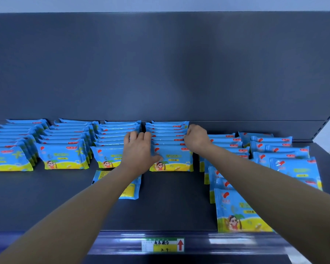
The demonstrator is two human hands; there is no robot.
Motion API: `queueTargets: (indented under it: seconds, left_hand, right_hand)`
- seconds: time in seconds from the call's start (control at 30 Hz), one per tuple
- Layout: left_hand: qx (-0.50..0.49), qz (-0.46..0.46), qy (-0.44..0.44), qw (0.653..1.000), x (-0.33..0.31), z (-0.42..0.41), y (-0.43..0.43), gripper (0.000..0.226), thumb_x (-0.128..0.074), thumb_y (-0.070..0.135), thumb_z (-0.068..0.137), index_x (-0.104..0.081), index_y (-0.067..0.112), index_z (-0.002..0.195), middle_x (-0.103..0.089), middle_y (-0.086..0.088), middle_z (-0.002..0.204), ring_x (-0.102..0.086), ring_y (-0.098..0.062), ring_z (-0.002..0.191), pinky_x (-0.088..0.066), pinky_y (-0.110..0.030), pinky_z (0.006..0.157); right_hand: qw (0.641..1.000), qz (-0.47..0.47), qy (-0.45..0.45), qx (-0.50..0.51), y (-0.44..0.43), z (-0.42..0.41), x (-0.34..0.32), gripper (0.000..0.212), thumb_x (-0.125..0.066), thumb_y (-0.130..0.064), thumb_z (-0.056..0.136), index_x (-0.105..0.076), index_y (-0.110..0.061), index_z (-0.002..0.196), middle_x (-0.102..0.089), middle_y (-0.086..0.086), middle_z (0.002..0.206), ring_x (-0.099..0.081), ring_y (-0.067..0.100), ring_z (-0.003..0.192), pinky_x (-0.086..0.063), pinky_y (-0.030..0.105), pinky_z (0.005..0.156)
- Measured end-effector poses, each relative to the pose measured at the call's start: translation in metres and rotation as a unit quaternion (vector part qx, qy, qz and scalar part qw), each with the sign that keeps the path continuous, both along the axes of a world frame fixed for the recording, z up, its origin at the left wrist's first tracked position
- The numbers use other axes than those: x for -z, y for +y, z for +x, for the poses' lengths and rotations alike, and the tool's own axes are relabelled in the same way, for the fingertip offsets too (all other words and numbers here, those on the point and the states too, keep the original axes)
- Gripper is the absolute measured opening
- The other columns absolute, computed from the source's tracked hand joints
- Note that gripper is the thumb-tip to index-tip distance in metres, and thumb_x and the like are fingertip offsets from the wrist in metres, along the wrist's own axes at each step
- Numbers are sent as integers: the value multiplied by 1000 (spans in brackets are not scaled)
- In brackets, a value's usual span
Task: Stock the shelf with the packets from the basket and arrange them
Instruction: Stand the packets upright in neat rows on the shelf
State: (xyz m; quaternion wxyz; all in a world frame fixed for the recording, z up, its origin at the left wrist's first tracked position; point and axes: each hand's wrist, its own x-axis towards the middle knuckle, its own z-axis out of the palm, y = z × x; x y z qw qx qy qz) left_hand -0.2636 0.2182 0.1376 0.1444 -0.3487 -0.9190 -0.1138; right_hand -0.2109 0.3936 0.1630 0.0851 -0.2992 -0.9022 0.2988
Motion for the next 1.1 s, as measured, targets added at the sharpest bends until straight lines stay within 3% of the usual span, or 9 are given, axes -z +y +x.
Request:
queueTargets:
  seconds: [0.13,0.3,0.43,0.53,0.6,0.7,0.87,1.0,1.1]
  left_hand:
    - [-10,-3,7,1000,0,-1,-1,55,-61,59,74,-43,17,105,-55,2,106,-39,-23,110,-20,-38,106]
    - [-17,-18,9,1000,-1,-1,-1,61,-59,61,74,-43,17,114,-52,0,114,-37,-24,114,-17,-40,109]
    - [9,-23,-2,1000,-3,-2,-6,73,-63,61,74,-39,18,129,-44,0,125,-33,-23,121,-16,-38,110]
    - [41,10,-26,999,-7,-6,-17,78,-69,52,73,-37,18,135,-40,0,130,-30,-23,124,-16,-35,110]
    - [42,39,-34,998,-8,-11,-31,74,-72,44,75,-39,16,135,-40,-2,129,-31,-23,122,-18,-34,108]
    - [10,40,-25,999,-6,-21,-60,61,-71,32,79,-44,13,131,-44,-5,125,-35,-27,118,-21,-36,105]
    - [-27,17,-3,999,-4,-28,-88,44,-68,25,83,-52,9,121,-50,-9,117,-42,-30,112,-27,-39,100]
    - [81,8,-5,997,-4,-15,-98,27,-68,32,83,-62,13,101,-57,-3,97,-53,-24,95,-29,-33,88]
    - [143,-46,38,988,-4,-6,-108,33,-64,44,79,-65,18,99,-57,2,92,-54,-22,87,-25,-29,79]
  right_hand:
    - [1000,-20,-6,7,-2,0,-2,15,-42,-2,94,-51,-5,105,-54,8,92,-52,16,75,-40,22,51]
    - [999,-30,32,21,-4,4,-4,10,-46,-13,95,-47,-7,103,-55,8,93,-55,19,75,-42,24,50]
    - [993,84,79,-16,-8,13,-9,18,-51,-25,92,-44,-8,94,-56,12,96,-55,28,90,-42,33,67]
    - [985,113,92,-92,-16,20,-14,33,-57,-32,90,-51,-8,112,-54,9,116,-45,26,113,-43,35,88]
    - [973,148,59,-167,-22,27,-16,45,-59,-39,88,-49,-13,123,-49,4,127,-37,23,121,-35,35,99]
    - [939,253,-11,-231,-29,32,-12,58,-61,-46,84,-40,-19,131,-38,0,136,-28,22,125,-27,36,102]
    - [915,327,-7,-238,-41,30,-5,51,-57,-38,88,-39,-17,132,-37,1,135,-29,23,123,-26,36,101]
    - [901,345,17,-260,-51,28,-7,38,-50,-25,92,-44,-15,128,-41,2,133,-32,22,123,-25,34,100]
    - [900,343,18,-269,-59,27,-8,37,-49,-23,92,-46,-15,128,-43,2,132,-32,23,124,-24,34,100]
